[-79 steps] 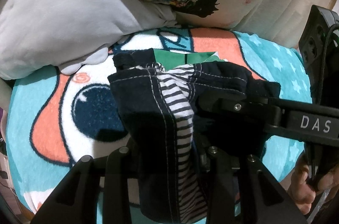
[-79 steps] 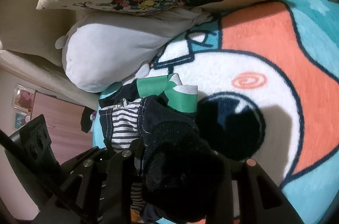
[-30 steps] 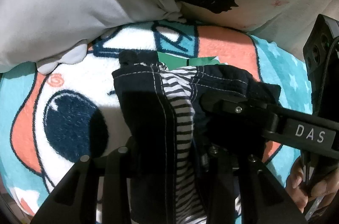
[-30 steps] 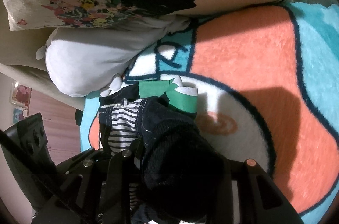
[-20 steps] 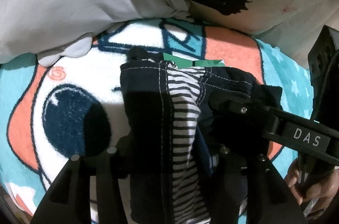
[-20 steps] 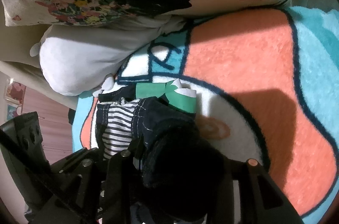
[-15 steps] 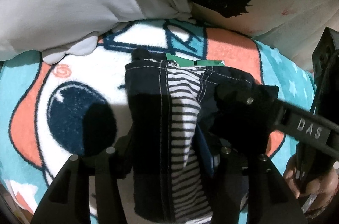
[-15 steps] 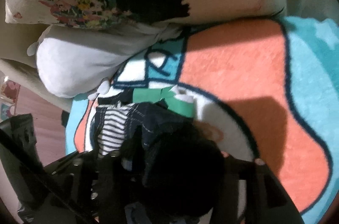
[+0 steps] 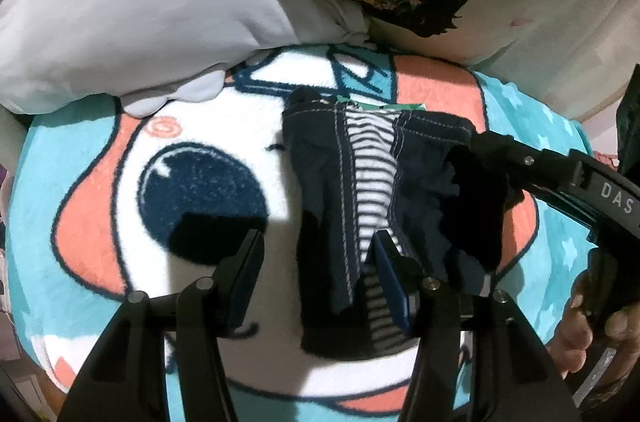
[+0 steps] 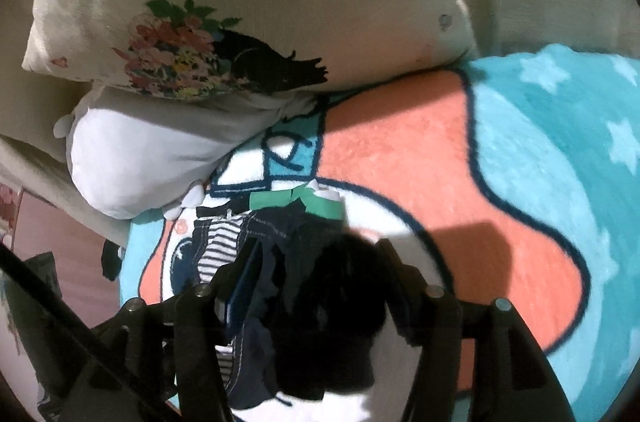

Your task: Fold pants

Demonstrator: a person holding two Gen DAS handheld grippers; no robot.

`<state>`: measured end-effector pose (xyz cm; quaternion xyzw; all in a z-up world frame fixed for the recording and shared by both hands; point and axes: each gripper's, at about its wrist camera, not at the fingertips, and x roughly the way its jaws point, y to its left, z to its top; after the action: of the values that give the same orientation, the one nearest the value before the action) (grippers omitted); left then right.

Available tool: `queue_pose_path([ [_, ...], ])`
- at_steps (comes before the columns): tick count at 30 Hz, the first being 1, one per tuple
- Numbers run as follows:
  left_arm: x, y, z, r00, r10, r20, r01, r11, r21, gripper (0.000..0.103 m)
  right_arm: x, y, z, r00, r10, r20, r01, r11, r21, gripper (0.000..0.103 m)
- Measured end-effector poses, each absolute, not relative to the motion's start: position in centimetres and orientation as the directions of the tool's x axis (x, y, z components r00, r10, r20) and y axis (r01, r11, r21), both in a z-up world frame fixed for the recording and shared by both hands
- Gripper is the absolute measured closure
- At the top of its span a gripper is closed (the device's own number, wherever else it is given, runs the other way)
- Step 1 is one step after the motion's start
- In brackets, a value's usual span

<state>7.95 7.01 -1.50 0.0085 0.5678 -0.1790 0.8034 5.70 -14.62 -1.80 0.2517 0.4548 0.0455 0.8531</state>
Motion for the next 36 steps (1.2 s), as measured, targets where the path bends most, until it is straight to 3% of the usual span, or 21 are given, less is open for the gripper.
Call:
queue_pose_path([
  [14, 5.5, 10.4, -1.2, 0.308, -0.262, -0.915, 0.34, 0.928, -0.152, 0.037, 0.3, -11.8, -2.4, 0.586, 0.237, -0.775, 0.223, 0.872, 0.436, 0.037],
  [36, 6.3, 15.6, -3.5, 0.341, -0.201, -0.918, 0.24, 0.963, -0.122, 0.036, -1.0, -10.1, -3.3, 0.531, 0.168, -0.83, 0.277, 0.892, 0.358, 0.033],
])
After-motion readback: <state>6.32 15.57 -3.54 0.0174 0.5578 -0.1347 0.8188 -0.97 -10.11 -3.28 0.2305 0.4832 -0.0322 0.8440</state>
